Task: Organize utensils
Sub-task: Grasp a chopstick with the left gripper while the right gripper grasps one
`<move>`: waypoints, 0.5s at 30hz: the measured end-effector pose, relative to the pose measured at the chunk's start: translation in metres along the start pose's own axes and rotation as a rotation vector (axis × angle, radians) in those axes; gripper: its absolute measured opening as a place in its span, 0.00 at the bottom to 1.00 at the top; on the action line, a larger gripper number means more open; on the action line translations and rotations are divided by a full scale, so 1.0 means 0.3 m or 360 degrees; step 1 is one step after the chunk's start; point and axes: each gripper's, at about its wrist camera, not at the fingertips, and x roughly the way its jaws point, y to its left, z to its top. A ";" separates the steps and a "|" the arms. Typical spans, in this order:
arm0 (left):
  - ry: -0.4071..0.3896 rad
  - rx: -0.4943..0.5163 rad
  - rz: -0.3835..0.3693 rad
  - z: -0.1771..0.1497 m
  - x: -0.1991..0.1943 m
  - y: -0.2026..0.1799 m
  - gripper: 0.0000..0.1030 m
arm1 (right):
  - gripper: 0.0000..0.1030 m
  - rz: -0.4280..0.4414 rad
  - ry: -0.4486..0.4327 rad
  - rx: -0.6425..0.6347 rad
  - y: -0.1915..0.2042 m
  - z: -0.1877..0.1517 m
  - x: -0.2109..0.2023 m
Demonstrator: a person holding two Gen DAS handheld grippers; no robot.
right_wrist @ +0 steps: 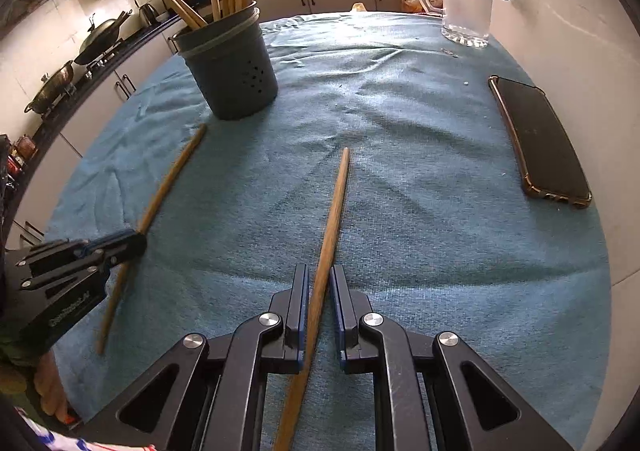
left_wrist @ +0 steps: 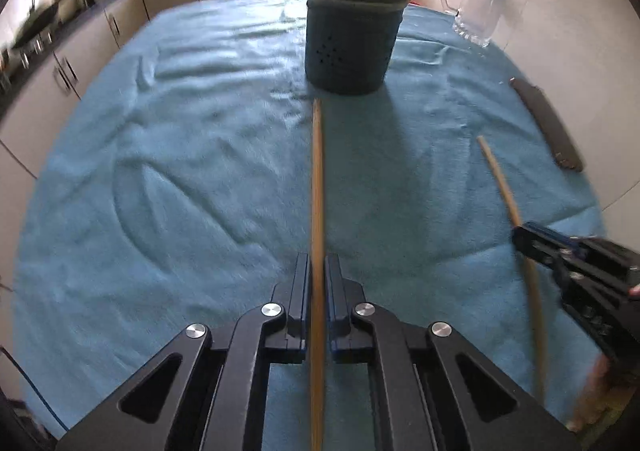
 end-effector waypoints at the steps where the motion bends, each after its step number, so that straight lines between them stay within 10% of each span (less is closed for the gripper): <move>1: 0.0019 -0.0007 -0.0031 -0.010 -0.006 0.003 0.06 | 0.11 0.0004 0.0004 -0.0002 0.000 -0.002 -0.001; 7: 0.0029 0.0020 -0.0197 -0.058 -0.092 0.020 0.08 | 0.20 0.0043 -0.0002 -0.0043 0.003 0.001 -0.010; 11: -0.0059 0.0069 -0.0140 -0.010 -0.124 0.012 0.33 | 0.25 0.0008 -0.0007 -0.0075 0.006 0.040 0.006; 15: -0.0028 0.0081 -0.0092 0.069 -0.062 -0.005 0.34 | 0.25 -0.0051 0.0029 -0.0083 -0.008 0.097 0.059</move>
